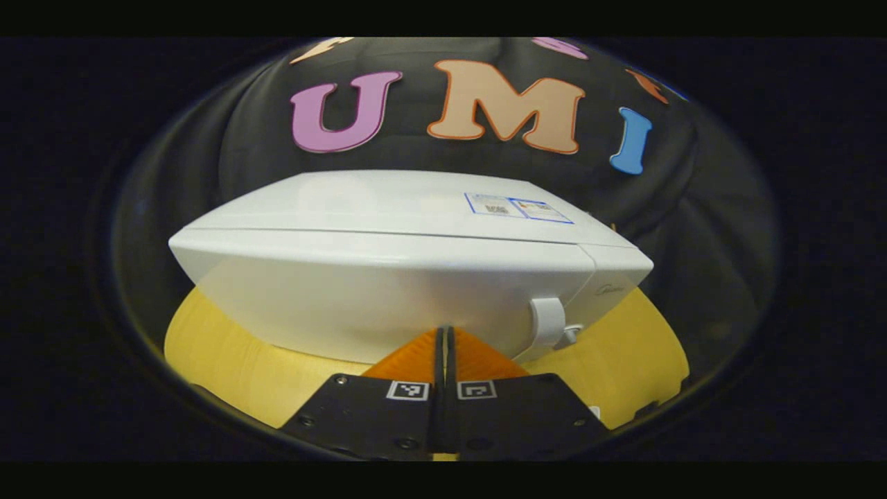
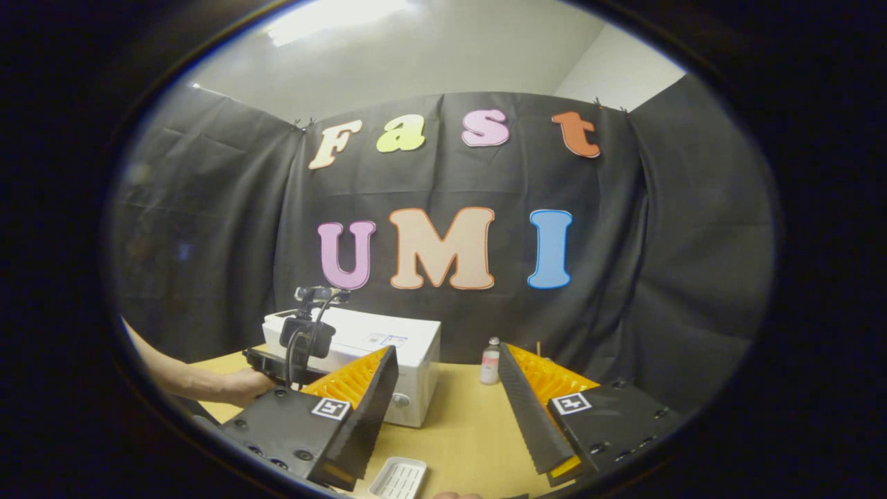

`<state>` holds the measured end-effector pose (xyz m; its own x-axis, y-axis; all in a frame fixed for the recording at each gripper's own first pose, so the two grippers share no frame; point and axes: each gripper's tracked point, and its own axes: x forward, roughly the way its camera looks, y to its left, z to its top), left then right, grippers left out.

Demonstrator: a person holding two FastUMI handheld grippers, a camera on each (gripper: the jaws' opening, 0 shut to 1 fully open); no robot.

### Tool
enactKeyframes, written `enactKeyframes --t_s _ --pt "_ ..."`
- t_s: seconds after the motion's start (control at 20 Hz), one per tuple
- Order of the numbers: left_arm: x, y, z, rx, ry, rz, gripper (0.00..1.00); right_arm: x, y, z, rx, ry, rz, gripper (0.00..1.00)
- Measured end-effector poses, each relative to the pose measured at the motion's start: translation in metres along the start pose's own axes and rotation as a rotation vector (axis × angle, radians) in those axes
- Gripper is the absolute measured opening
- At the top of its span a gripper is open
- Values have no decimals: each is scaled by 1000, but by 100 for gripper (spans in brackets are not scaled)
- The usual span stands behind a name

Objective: Open the microwave oven with the left hand, put the food in, and close the microwave oven.

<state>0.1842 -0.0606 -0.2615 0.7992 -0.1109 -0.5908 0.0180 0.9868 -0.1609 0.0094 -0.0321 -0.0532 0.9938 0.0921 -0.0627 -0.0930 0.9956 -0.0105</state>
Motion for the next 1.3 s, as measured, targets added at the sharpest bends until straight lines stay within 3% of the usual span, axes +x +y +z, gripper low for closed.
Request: enactKeyframes --t_s 0.25,0.45,0.85,0.95,1.05,1.15,1.25,1.3 --pt "-24 -3 18 83 -75 10 1 -2 4 -1 12 3 4 82" --pt "-78 -12 38 138 -189 -10 1 2 14 6 28 -7 18 82" --pt "-195 -13 71 116 -375 -32 3 7 44 16 26 -32 68 82" --pt "-223 -25 83 107 -447 -99 3 8 50 18 27 -39 78 82" --pt "-243 -25 92 108 -506 -104 49 8 57 19 26 -44 88 82" --pt "-261 -6 98 117 -548 -29 95 8 62 22 23 -50 96 82" --pt "-270 0 102 105 -574 6 93 7 63 27 24 -61 95 82" --pt "-272 0 101 109 -569 7 99 7 63 29 26 -64 92 82"
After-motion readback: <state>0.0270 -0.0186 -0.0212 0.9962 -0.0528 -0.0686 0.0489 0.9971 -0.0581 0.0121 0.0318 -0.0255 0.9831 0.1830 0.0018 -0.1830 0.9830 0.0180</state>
